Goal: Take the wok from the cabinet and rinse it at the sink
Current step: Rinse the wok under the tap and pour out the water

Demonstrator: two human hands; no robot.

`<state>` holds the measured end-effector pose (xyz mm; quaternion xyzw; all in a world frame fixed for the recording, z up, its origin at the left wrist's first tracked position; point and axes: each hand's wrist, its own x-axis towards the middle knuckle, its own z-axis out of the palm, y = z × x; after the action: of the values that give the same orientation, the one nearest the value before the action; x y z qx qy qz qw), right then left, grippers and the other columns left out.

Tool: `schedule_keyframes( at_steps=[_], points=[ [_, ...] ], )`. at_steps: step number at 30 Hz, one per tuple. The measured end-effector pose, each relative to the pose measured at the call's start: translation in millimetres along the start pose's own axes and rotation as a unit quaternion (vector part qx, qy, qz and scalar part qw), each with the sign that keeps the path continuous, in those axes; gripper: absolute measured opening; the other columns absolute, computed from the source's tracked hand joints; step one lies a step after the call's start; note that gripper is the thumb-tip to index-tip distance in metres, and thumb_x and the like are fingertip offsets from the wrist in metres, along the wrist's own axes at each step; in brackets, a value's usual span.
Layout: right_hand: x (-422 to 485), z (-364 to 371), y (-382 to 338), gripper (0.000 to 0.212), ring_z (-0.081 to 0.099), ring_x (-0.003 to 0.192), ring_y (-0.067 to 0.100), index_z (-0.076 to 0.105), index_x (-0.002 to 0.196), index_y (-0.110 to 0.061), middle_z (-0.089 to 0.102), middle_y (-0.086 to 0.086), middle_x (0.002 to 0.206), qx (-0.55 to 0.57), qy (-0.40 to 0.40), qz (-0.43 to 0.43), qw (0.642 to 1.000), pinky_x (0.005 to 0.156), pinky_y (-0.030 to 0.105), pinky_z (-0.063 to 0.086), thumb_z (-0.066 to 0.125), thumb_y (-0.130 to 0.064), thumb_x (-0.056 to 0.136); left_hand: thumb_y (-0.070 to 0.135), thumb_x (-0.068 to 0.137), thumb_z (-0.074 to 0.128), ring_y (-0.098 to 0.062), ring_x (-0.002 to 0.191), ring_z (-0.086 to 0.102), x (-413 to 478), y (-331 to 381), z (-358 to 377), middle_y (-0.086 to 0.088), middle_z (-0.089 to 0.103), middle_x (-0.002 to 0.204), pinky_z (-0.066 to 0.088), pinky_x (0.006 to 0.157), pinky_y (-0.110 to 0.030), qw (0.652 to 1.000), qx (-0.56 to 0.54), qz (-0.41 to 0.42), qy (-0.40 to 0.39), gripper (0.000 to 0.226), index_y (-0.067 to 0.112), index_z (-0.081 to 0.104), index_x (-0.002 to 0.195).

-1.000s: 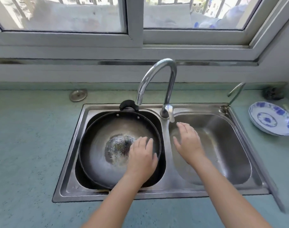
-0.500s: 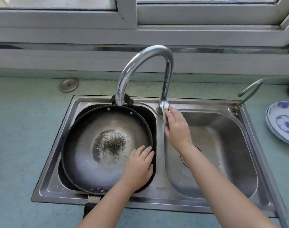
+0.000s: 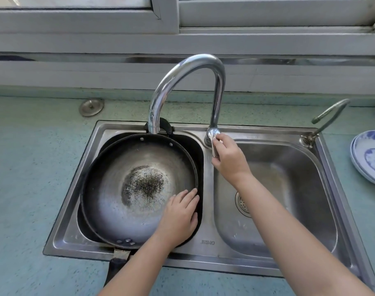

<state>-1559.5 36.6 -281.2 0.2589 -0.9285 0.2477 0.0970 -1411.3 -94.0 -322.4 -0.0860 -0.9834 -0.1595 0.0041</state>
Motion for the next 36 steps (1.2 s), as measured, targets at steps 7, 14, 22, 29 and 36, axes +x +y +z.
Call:
schedule_keyframes(
  at_steps=[7, 14, 22, 29, 36],
  points=[
    [11.0, -6.2, -0.4, 0.015, 0.054, 0.095, 0.036, 0.058, 0.086, 0.007, 0.057, 0.023, 0.109, -0.005, -0.066, 0.037, 0.997, 0.074, 0.040, 0.046, 0.052, 0.008, 0.073, 0.006, 0.062, 0.077, -0.034, 0.104, 0.064, -3.9, 2.2, -2.5, -0.012, 0.066, 0.120, 0.054, 0.082, -0.052, 1.000, -0.004, -0.007, -0.002, 0.046, 0.002, 0.068, 0.107],
    [-13.2, -3.2, -15.6, 0.056, 0.030, 0.135, 0.033, 0.039, 0.135, -0.002, 0.037, 0.020, 0.143, -0.029, -0.074, 0.075, 0.994, 0.111, 0.045, 0.023, 0.058, -0.011, 0.083, 0.005, 0.061, 0.077, -0.036, 0.105, 0.063, -15.5, 1.8, -11.9, -0.016, 0.066, 0.118, 0.054, 0.083, -0.053, 1.000, -0.007, -0.006, 0.027, 0.046, 0.001, 0.067, 0.106],
    [-77.5, 4.6, -70.3, 0.058, 0.022, 0.140, 0.030, 0.035, 0.137, -0.003, 0.034, 0.017, 0.146, -0.010, -0.072, 0.117, 0.991, 0.113, 0.049, 0.019, 0.056, -0.017, 0.085, 0.000, 0.060, 0.076, -0.036, 0.107, 0.063, -59.1, -12.6, -26.4, -0.021, 0.066, 0.116, 0.054, 0.084, -0.049, 0.997, -0.015, -0.009, 0.070, 0.048, -0.004, 0.066, 0.106],
    [-126.0, 9.4, -125.4, 0.057, 0.033, 0.134, 0.028, 0.038, 0.135, -0.002, 0.039, 0.018, 0.141, -0.018, -0.075, 0.127, 0.989, 0.110, 0.043, 0.027, 0.056, -0.019, 0.084, 0.000, 0.067, 0.071, -0.038, 0.114, 0.057, -113.2, -29.6, -36.3, -0.022, 0.062, 0.122, 0.050, 0.091, -0.053, 0.996, -0.038, -0.036, 0.072, 0.046, -0.004, 0.063, 0.112],
    [-169.8, 23.2, -175.3, 0.058, 0.028, 0.136, 0.029, 0.036, 0.137, -0.002, 0.038, 0.018, 0.143, -0.029, -0.108, 0.119, 0.987, 0.112, 0.042, 0.022, 0.055, -0.021, 0.085, 0.007, 0.077, 0.067, -0.037, 0.121, 0.051, -178.5, -43.8, -38.4, -0.019, 0.056, 0.131, 0.040, 0.102, -0.050, 0.991, -0.058, -0.088, 0.078, 0.048, -0.002, 0.057, 0.122]
  ],
)
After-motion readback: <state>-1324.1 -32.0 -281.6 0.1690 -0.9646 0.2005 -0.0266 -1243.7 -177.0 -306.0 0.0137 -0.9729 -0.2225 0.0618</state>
